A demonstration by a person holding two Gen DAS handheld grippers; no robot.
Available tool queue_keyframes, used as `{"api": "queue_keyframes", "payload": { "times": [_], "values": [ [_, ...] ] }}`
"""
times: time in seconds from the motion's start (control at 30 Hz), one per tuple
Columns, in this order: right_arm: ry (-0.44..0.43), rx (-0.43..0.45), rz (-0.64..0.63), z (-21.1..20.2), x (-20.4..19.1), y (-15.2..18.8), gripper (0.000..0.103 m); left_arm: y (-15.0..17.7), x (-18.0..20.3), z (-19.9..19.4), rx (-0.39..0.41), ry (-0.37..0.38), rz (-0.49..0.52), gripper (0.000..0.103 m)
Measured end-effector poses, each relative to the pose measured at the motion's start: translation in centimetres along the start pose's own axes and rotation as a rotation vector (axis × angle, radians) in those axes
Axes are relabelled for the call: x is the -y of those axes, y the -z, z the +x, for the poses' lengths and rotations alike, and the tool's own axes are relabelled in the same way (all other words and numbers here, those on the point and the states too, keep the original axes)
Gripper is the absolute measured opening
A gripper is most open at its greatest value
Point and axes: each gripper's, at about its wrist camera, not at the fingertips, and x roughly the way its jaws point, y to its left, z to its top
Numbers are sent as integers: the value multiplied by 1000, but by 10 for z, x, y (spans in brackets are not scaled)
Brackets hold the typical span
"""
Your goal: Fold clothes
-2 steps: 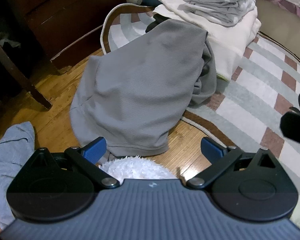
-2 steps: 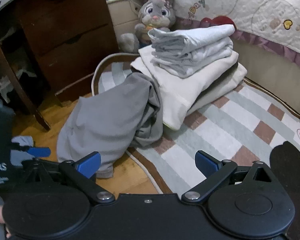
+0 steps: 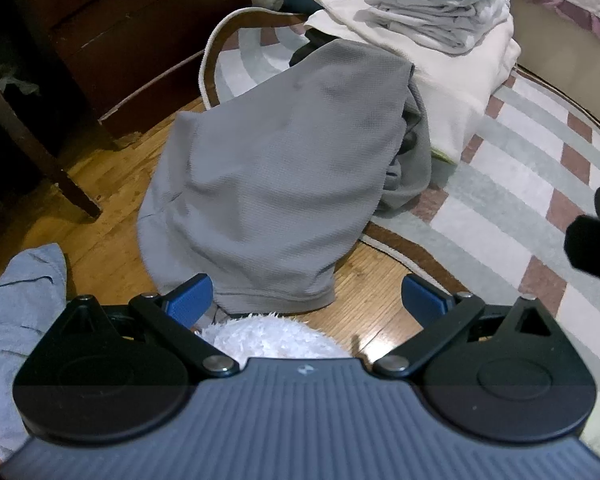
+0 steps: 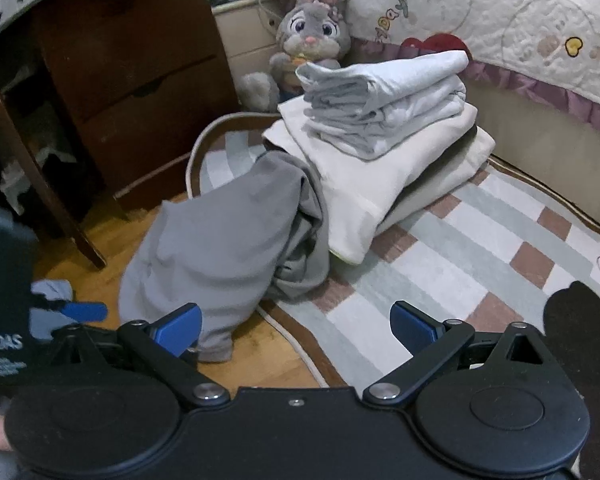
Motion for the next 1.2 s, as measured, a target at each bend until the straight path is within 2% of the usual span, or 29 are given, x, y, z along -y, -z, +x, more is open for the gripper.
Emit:
{"api": "queue_keyframes", "payload": {
  "times": [0.2,0.27,0.43,0.97,1.2],
  "values": [
    [11,-49,7,8,-9,-2,101,0,-1,1,6,17,-15,102],
    [-37,-44,61,7,5,-7,101,0,-2,1,7,23,-20,102],
    [-95,-32,117,-1,19,5,101,-1,-5,3,0,34,-13,102],
    [-106,-54,162,2,22,9,101,-2,-2,6,-15,57,10,102],
    [-106,-78,139,4,19,11,101,-2,-4,7,-11,61,0,102]
  ]
}}
